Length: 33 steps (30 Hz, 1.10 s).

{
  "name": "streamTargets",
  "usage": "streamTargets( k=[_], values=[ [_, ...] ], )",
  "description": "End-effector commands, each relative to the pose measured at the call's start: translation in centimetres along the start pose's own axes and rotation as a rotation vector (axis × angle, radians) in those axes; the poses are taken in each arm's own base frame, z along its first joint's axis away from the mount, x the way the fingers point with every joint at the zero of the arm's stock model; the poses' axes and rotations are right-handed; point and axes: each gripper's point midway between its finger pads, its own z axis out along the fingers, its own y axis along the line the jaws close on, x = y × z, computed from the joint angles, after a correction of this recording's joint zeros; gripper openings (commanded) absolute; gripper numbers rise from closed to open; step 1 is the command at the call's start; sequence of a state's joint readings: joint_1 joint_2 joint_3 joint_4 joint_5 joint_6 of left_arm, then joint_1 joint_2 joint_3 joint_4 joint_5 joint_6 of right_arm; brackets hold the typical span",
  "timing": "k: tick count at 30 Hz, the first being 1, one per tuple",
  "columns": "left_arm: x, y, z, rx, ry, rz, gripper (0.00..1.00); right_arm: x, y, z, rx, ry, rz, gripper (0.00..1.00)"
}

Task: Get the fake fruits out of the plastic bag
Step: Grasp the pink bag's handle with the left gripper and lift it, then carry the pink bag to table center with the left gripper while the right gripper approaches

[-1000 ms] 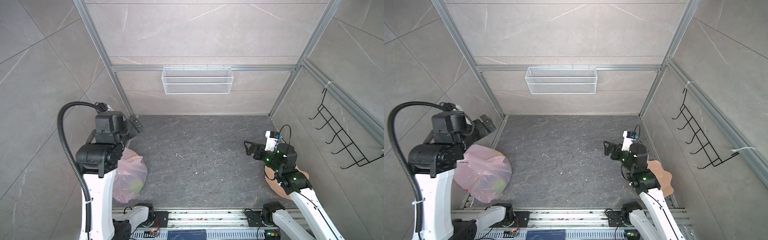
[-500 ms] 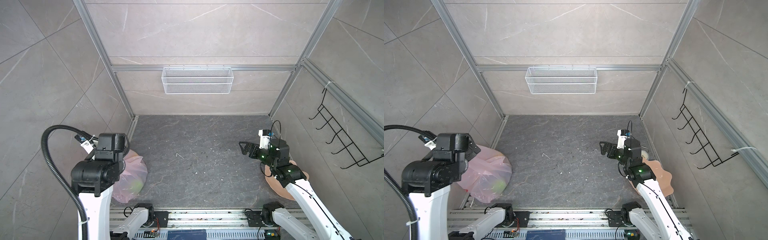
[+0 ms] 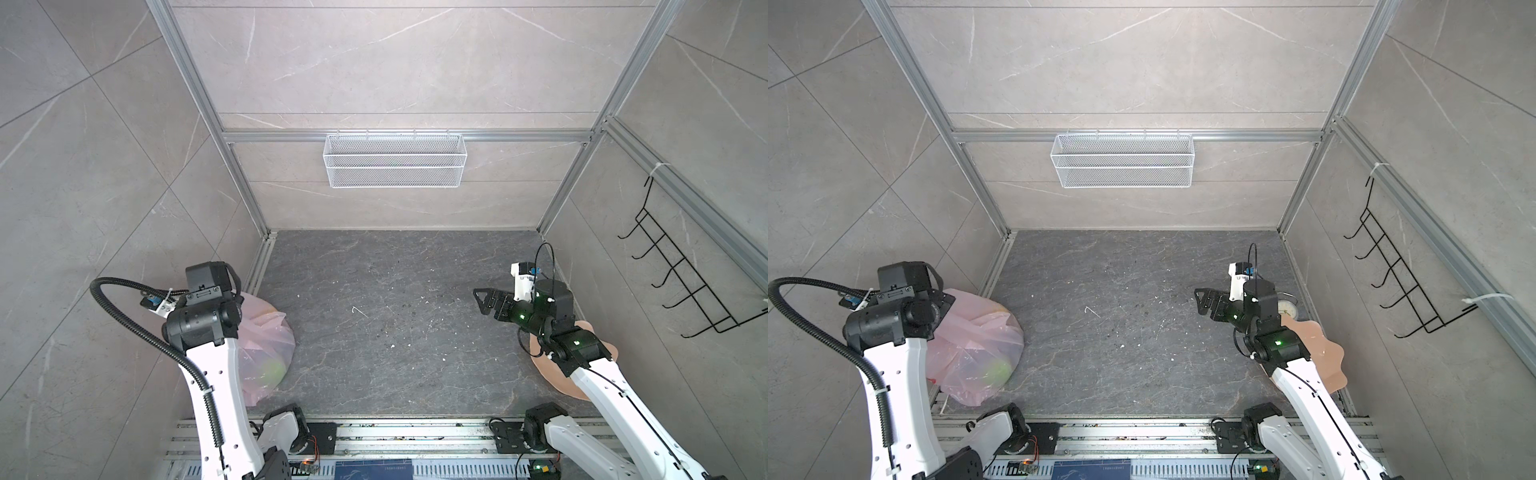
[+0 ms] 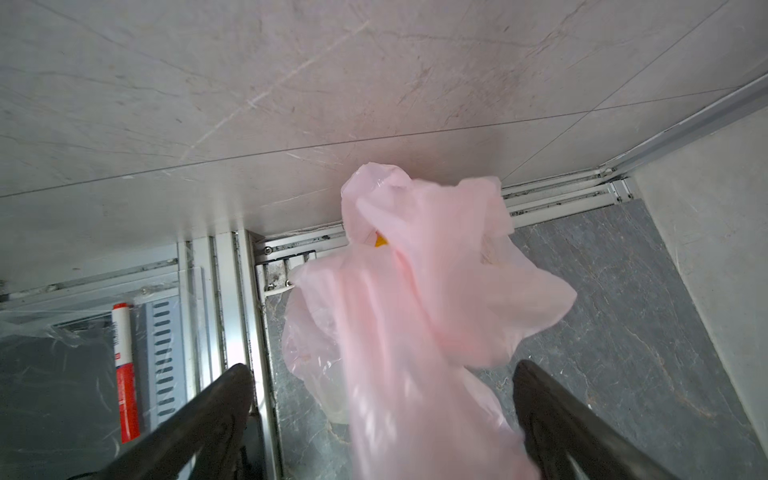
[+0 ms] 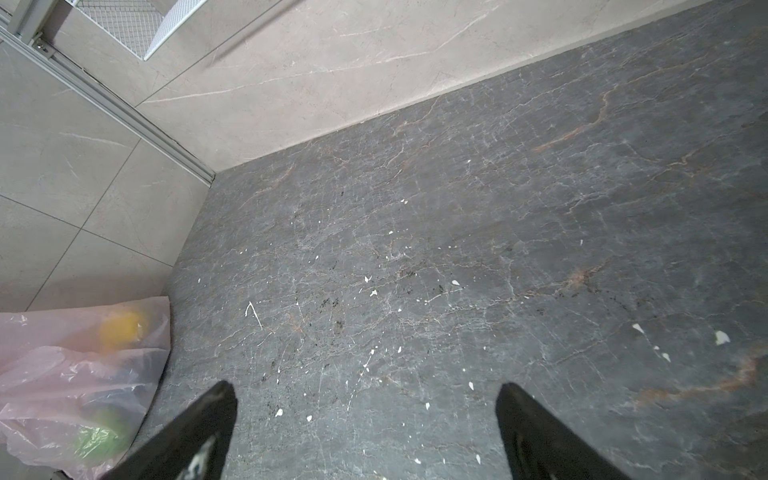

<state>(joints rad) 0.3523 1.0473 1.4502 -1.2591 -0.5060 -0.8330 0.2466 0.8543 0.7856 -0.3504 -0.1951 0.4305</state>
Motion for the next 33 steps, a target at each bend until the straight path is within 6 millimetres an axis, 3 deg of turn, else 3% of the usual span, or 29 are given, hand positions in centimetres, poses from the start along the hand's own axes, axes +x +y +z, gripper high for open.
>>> streamTargets(
  k=[1, 4, 6, 8, 10, 13, 16, 25, 28, 33],
  values=[
    [-0.9, -2.8, 0.8, 0.104, 0.006, -0.02, 0.98, -0.9, 0.7, -0.9, -0.007, -0.019, -0.005, 0.99],
    [-2.1, -3.6, 1.4, 0.101, -0.03, -0.012, 0.86, -0.7, 0.7, -0.9, -0.008, -0.011, -0.001, 0.99],
    [-2.3, -4.4, 2.0, 0.108, -0.022, 0.004, 0.66, -0.7, 0.6, -0.9, -0.005, -0.01, 0.002, 0.99],
    [-2.4, -5.4, 2.4, 0.135, -0.015, 0.007, 0.38, -0.6, 0.5, -1.0, 0.002, -0.008, 0.002, 0.99],
    [-2.4, -6.4, 2.2, 0.191, -0.017, 0.006, 0.21, -0.5, 0.2, -1.0, 0.017, -0.005, 0.006, 0.98],
    [-2.2, -9.5, 0.9, 0.323, -0.015, 0.044, 0.02, -0.2, -0.5, -0.9, 0.058, 0.008, 0.02, 0.98],
    [-1.1, -14.5, -1.8, 0.443, -0.045, 0.188, 0.0, 0.0, -1.3, -0.7, 0.103, 0.024, 0.043, 0.97],
    [5.7, -29.7, -12.3, 0.862, -0.044, 0.564, 0.0, -0.2, -1.8, -1.3, 0.138, 0.008, 0.083, 0.97],
    [8.3, -33.3, -15.0, 0.963, -0.02, 0.66, 0.0, -0.2, -2.0, -1.8, 0.156, 0.014, 0.084, 0.97],
    [13.9, -36.7, -18.8, 1.088, 0.031, 0.783, 0.0, -0.1, -2.2, -2.5, 0.172, 0.006, 0.091, 0.97]
  ],
)
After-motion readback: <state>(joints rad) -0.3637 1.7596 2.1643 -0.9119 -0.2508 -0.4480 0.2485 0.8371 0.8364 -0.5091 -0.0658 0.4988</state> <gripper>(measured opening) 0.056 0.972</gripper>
